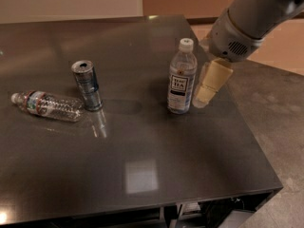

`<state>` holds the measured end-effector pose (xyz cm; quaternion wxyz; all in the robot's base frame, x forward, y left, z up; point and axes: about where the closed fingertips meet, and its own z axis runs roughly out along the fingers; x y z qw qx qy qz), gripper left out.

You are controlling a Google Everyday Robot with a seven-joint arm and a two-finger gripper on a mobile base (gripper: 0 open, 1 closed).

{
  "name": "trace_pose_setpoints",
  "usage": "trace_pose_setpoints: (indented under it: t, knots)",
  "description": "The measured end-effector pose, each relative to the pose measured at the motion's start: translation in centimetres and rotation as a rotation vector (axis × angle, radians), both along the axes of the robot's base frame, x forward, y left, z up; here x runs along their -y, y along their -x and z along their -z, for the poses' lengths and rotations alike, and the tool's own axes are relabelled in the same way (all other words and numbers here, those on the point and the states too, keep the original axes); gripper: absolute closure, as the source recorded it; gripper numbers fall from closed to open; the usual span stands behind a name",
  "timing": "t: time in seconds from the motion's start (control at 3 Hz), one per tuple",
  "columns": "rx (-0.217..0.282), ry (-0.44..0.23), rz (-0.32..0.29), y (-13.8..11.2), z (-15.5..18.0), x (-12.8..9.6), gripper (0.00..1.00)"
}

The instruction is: Move blue plastic bottle near redbull can

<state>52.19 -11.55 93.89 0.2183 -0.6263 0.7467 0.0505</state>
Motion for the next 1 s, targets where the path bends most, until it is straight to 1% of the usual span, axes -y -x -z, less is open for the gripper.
trace_pose_setpoints:
  t: [0.33, 0.67, 1.0]
  knots:
    - [-0.007, -0.035, -0.001, -1.1, 0.6, -1.3, 0.00]
    - [-0.025, -0.069, 0.007, -1.6, 0.7, -2.0, 0.18]
    - [-0.040, -0.093, 0.016, -1.6, 0.3, -2.5, 0.41]
